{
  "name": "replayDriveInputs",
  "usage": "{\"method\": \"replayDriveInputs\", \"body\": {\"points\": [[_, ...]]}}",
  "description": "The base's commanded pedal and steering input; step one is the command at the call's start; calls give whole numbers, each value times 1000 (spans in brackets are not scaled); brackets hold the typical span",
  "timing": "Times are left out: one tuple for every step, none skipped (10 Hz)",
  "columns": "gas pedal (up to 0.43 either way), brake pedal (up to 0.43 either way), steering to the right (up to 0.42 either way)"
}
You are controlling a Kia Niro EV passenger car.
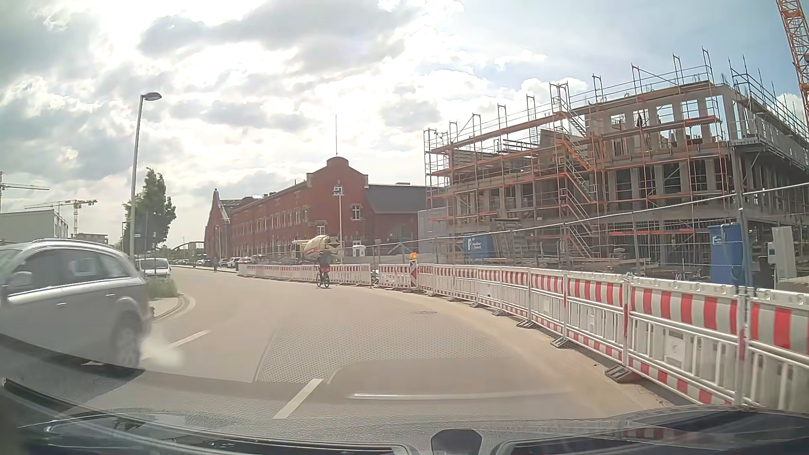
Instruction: Follow the waypoints while adhering to traffic rules and regulations
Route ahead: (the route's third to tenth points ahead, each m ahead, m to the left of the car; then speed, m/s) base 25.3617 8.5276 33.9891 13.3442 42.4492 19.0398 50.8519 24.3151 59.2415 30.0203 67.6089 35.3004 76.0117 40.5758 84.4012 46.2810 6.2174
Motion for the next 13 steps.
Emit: {"method": "replayDriveInputs", "body": {"points": [[98,0,24],[98,0,2],[98,0,-26],[98,0,-46],[98,0,-56],[98,0,-65],[98,0,-70],[98,0,-74],[98,0,-75],[98,0,-77],[98,0,-80],[98,0,-83],[98,0,-87]]}}
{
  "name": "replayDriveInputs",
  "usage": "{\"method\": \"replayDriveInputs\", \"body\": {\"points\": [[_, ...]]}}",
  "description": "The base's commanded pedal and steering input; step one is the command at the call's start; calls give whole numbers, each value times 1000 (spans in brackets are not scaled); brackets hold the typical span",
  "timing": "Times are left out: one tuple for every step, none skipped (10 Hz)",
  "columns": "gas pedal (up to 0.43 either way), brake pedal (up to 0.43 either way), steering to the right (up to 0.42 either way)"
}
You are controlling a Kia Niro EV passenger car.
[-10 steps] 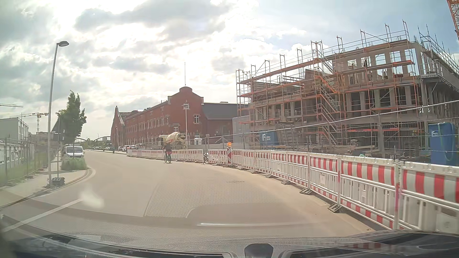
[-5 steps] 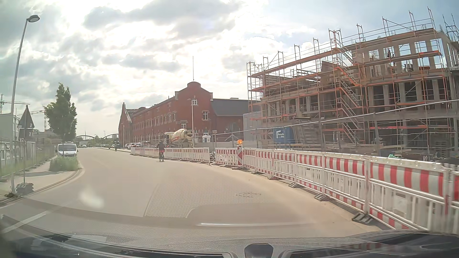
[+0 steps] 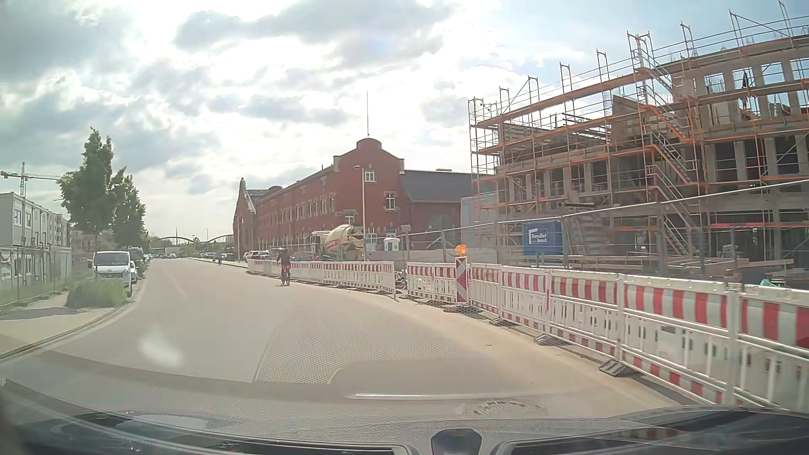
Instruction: Follow the waypoints while adhering to traffic rules and regulations
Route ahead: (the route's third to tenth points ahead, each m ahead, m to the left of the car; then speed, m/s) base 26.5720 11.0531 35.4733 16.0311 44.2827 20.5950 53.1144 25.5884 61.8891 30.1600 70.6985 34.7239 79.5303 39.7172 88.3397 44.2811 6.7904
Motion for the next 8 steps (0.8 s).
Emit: {"method": "replayDriveInputs", "body": {"points": [[98,0,-94],[98,0,-101],[98,0,-105],[98,0,-105],[98,0,-105],[98,0,-105],[98,0,-105],[98,0,-105]]}}
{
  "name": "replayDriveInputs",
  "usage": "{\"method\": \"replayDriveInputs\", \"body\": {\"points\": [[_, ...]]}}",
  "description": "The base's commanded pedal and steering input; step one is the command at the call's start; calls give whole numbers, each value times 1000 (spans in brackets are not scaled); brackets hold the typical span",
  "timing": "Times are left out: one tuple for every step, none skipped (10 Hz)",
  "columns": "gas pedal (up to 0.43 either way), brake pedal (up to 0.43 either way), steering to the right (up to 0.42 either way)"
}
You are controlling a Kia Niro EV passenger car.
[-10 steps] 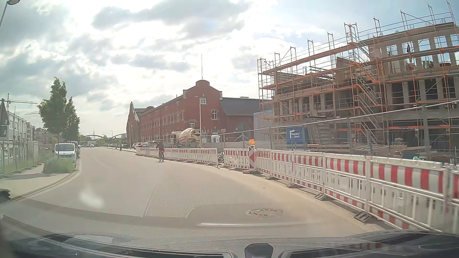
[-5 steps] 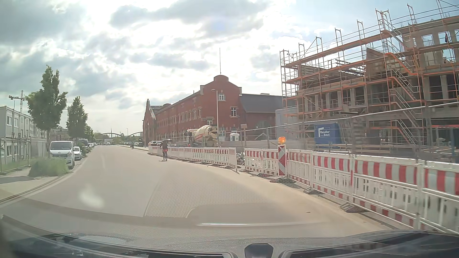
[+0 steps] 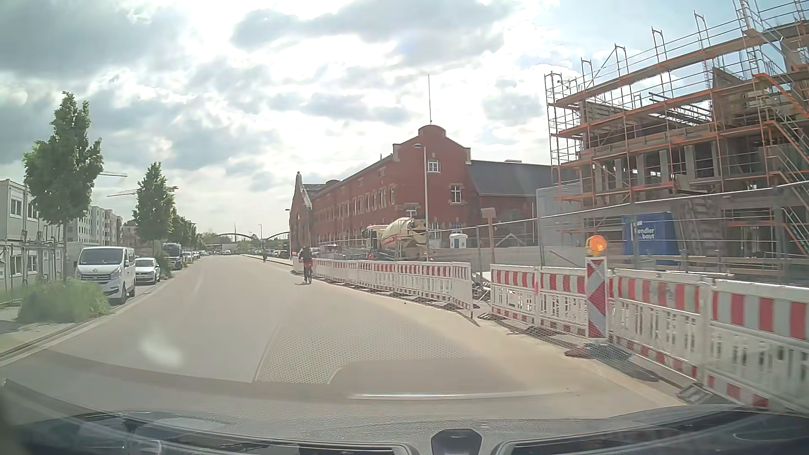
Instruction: Follow the waypoints while adhering to traffic rules and regulations
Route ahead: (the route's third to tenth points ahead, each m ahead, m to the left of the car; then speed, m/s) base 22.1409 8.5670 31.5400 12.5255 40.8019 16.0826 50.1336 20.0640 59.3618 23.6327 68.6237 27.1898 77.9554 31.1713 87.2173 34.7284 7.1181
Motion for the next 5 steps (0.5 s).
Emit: {"method": "replayDriveInputs", "body": {"points": [[98,0,-105],[98,0,-104],[98,0,-104],[98,0,-104],[98,0,-105]]}}
